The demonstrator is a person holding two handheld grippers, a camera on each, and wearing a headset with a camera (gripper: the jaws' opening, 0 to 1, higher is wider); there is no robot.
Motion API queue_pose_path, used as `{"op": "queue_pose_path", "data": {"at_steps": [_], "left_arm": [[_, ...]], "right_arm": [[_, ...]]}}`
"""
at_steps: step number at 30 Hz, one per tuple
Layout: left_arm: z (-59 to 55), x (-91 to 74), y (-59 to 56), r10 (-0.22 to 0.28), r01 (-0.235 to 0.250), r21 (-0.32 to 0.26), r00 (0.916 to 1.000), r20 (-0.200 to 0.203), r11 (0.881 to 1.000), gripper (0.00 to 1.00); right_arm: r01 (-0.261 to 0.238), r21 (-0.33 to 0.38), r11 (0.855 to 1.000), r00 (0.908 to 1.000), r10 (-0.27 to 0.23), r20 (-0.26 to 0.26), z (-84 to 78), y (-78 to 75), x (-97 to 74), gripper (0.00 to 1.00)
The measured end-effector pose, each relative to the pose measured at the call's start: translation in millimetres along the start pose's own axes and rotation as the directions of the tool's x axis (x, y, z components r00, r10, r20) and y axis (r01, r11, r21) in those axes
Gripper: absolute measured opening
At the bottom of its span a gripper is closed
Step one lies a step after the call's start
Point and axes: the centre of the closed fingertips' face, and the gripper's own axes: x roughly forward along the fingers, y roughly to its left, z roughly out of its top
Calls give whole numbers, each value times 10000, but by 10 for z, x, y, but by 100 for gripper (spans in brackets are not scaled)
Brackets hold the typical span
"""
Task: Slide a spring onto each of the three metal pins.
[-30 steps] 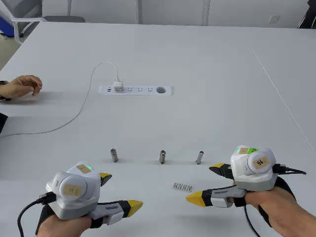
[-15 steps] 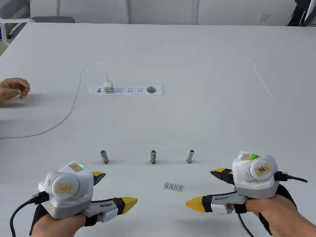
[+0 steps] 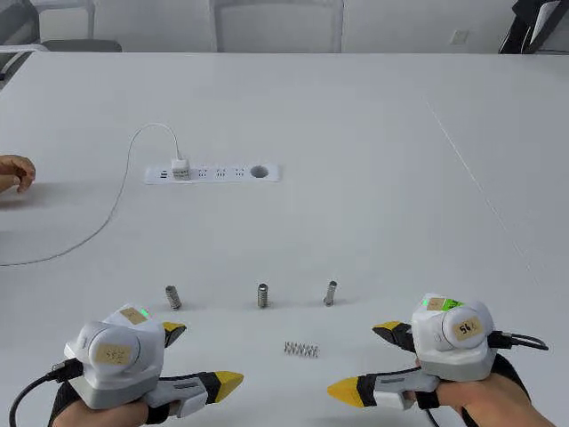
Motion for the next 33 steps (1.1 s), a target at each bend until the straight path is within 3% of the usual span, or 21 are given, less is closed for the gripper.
{"op": "queue_pose_path", "data": {"at_steps": [12,24,33], "left_arm": [[81,151,-150,-341,347,385,9993,-166,9987,70],[73,302,-301,-812,865,957,9950,-577,9916,69],[106,483,-458,-1333,1550,2016,9841,-1175,9671,69]], "right_arm": [[-80,-42,10000,10000,80,-21,-47,-23,-70,81],[-210,67,9998,9998,211,-62,-117,-14,-136,81],[-246,22,9997,9997,246,-69,-156,-24,-185,81]]}}
